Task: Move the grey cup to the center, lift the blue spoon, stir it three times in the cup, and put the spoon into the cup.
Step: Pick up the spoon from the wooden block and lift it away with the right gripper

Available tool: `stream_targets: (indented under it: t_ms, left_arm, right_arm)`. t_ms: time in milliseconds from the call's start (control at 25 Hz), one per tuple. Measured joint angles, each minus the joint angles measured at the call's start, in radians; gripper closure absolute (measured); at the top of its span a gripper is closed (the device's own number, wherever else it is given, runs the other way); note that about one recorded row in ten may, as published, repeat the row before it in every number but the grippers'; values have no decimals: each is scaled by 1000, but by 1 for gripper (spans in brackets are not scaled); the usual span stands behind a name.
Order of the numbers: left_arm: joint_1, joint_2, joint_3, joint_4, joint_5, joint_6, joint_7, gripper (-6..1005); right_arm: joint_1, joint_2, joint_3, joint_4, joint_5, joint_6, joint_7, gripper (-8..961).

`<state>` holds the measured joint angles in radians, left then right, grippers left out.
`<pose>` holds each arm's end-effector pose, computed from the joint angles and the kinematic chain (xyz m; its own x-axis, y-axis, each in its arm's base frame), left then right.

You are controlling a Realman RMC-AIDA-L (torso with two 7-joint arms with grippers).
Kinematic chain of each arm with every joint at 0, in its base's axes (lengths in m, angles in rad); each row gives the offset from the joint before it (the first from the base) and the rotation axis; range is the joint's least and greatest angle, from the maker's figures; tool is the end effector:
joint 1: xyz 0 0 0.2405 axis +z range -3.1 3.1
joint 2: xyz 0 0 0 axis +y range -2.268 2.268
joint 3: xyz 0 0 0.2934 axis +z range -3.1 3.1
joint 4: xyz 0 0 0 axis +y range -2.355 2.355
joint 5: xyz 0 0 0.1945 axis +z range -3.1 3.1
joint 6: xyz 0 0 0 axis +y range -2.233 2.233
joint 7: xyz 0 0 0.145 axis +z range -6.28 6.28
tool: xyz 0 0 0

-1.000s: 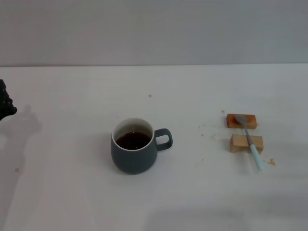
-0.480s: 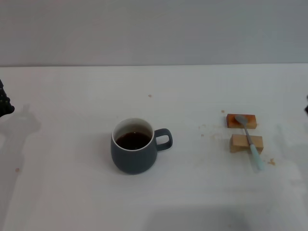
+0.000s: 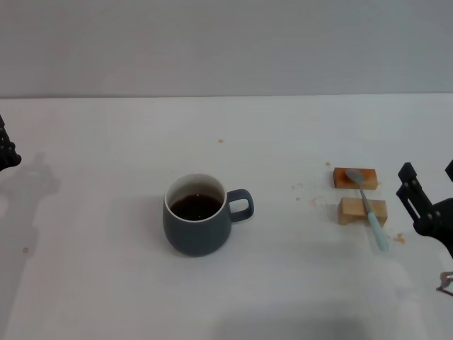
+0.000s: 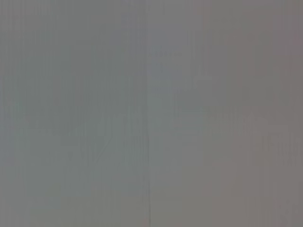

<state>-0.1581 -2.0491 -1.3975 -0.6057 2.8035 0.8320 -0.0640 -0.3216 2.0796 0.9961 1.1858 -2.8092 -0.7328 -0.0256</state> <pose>-0.3740 0.3147 0.0143 0.7380 0.0153 0.6746 0.6746 0.0085 -0.7382 0.2889 0.2002 -0.0425 0.6367 -0.0250 -0.7707 -0.7619 -0.1747 -0.6237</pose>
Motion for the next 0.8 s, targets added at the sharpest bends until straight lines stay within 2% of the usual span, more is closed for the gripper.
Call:
stream_targets:
  t_ms: [320,800]
  left_arm:
    - [-1,1,-2,-3,15,1,1,1001]
    - [-1,1,-5,-5,25,11,1,1001]
  right_arm:
    - [-18,1,-28,-20,0,-22,-2,257]
    - [21,1,-37,-112,7,-33,5,273]
